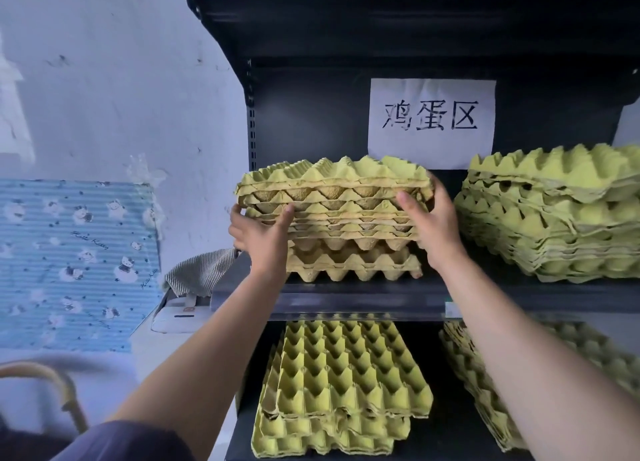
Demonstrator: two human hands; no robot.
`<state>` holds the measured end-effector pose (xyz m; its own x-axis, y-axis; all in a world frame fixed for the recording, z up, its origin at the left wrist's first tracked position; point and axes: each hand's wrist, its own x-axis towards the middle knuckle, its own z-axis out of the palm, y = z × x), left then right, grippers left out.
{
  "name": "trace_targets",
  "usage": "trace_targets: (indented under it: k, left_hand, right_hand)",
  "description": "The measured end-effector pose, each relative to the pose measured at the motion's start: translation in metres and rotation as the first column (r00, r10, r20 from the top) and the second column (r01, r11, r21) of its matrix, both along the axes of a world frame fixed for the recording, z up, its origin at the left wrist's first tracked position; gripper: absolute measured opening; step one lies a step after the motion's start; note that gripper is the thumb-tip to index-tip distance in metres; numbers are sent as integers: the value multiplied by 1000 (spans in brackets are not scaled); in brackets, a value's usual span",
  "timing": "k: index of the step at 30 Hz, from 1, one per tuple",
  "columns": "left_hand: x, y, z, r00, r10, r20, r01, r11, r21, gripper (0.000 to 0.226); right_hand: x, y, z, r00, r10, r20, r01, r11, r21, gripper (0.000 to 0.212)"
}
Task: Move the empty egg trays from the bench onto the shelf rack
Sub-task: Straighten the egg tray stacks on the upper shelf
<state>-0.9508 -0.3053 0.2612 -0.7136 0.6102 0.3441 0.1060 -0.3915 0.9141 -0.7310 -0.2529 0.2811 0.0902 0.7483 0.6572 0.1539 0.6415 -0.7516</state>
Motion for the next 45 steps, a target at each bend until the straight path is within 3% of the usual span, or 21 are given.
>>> trace_targets:
  k: [8,14,17,20,22,25,27,30,37,40,45]
  left_hand:
    - [-4,12,-14,969,171,-179,-222,922,-318,92]
    - [-3,12,-26,974,170,-152,-209,930,-302,90]
    - [7,5,-23,946,219,-239,-282,918,-278,88]
    - [22,-3,-22,772,307,-556,-427,899,-96,86]
    - [32,-3,-17,533,260,-805,-441,898,-2,82]
    - [41,4,-8,183,87,-979,-422,906,1,76]
    - [41,9,-3,89,32,-995,-429,903,-10,78]
    - [33,14,2,85,11,-996,-429,903,-26,85]
    - [22,13,-3,88,65,-994,-373,927,27,81]
    - [26,11,2,91,108,-990,-334,940,72,72]
    - [60,13,20,68,291,-954,-130,951,281,45]
  right_hand:
    - [2,25,-30,993,62,98,-53,994,-94,60]
    - [0,34,-41,994,66,87,-60,996,-69,61]
    - [1,35,-41,981,-128,148,121,991,55,61]
    - [-3,25,-33,860,-453,233,355,861,363,61]
    - [-6,21,-24,727,-590,350,366,765,530,57]
    - [-8,24,-20,621,-552,557,264,816,514,56]
    - [-11,24,-22,659,-485,575,247,862,444,56]
    - [-19,18,-24,680,-510,526,287,846,449,52]
    - [-29,12,-29,634,-591,499,336,792,510,49]
    - [-24,9,-24,582,-596,553,339,796,502,49]
    - [-9,-10,-10,507,-654,561,326,749,577,47]
